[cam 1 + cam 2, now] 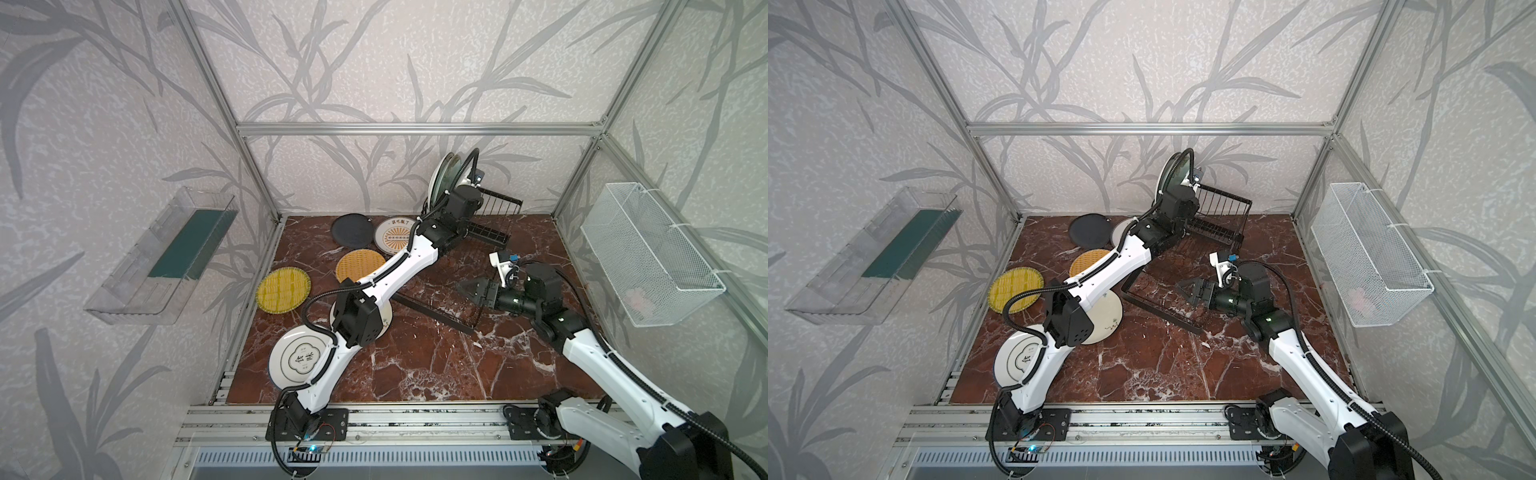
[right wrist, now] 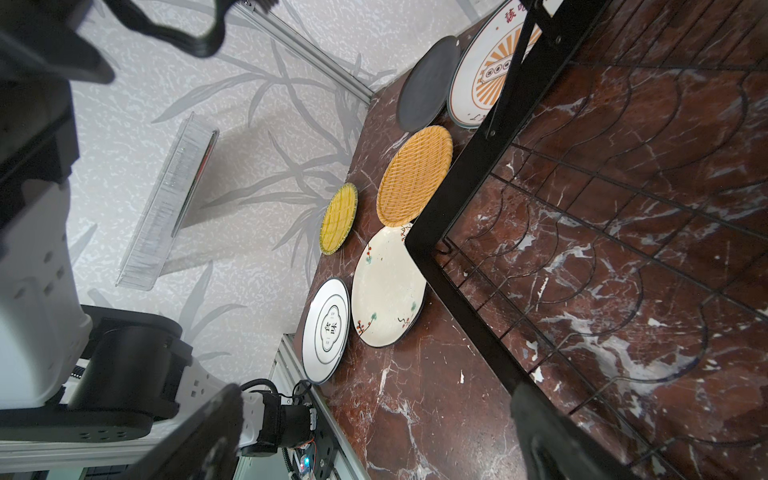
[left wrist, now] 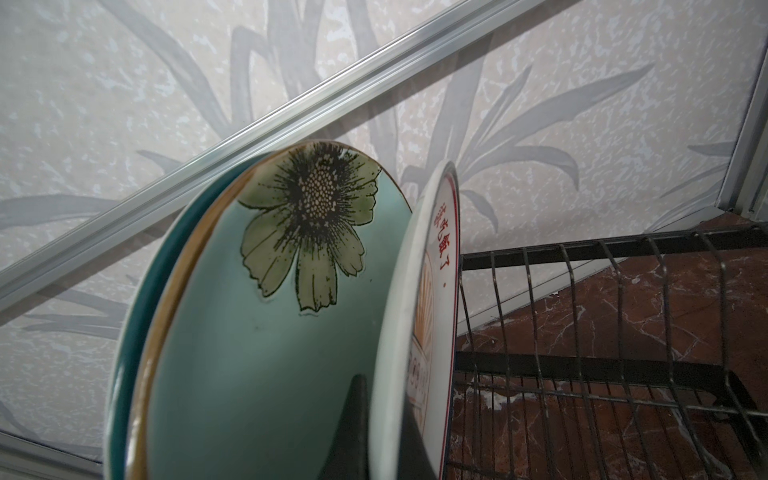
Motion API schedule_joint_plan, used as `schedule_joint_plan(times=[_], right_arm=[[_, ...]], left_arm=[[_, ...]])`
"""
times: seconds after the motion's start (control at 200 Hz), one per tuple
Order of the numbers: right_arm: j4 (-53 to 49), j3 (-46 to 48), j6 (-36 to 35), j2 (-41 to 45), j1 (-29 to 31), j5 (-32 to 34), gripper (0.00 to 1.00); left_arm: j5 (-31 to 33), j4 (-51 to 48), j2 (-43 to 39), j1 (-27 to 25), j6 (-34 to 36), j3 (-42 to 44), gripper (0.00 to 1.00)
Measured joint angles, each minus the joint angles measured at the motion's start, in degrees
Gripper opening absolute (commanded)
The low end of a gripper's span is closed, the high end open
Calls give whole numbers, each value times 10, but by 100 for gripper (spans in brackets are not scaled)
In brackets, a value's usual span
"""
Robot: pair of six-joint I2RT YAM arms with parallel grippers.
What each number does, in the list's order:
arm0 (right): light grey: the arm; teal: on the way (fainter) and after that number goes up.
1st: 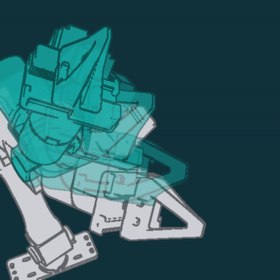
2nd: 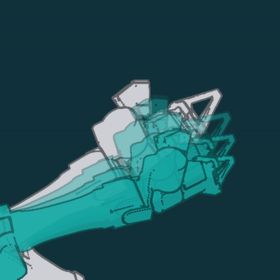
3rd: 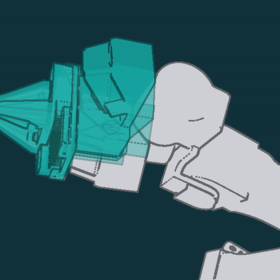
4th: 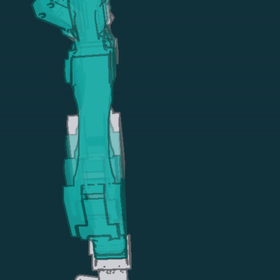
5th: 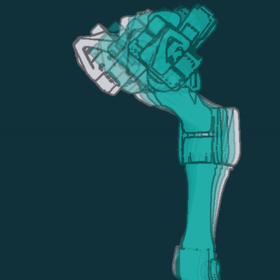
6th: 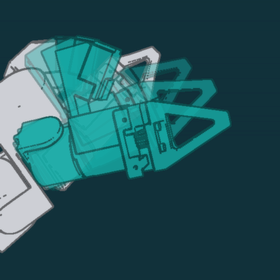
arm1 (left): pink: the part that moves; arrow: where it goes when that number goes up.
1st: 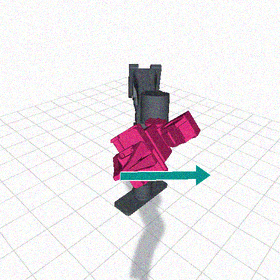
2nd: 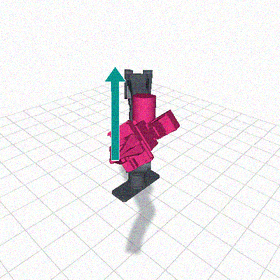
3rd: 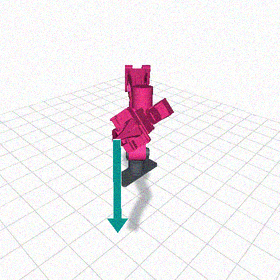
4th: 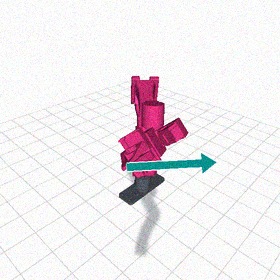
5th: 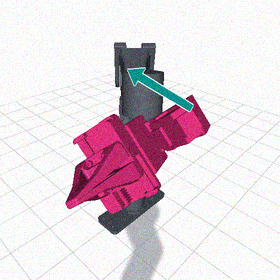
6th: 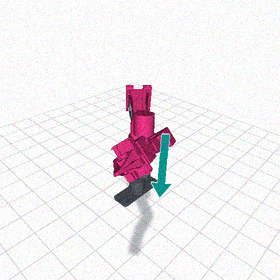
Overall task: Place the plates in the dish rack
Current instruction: 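Lower the sunburst plate into the rack slot beside the flower plate with the left gripper, then open the left gripper and withdraw it from the rack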
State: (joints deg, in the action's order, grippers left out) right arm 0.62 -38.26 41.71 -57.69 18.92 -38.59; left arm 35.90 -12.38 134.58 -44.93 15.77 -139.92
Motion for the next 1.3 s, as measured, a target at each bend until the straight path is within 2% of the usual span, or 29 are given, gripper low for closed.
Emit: schedule_joint_plan(times=[0.345,0.605,1.065,1.2,1.3], right_arm=[[0,3,1,0,0,0,99],[3,8,2,0,0,0,99],[2,9,2,18,0,1,99],[2,9,0,19,0,2,99],[2,9,0,19,1,2,99]], left_arm=[[1,-5,-1,-4,0,-6,18],[1,-5,-6,-8,3,-7,21],[-7,-12,-52,-21,-2,-7,34],[-23,-35,-79,-21,-20,-7,41],[-40,-57,-110,-21,-41,-7,49]])
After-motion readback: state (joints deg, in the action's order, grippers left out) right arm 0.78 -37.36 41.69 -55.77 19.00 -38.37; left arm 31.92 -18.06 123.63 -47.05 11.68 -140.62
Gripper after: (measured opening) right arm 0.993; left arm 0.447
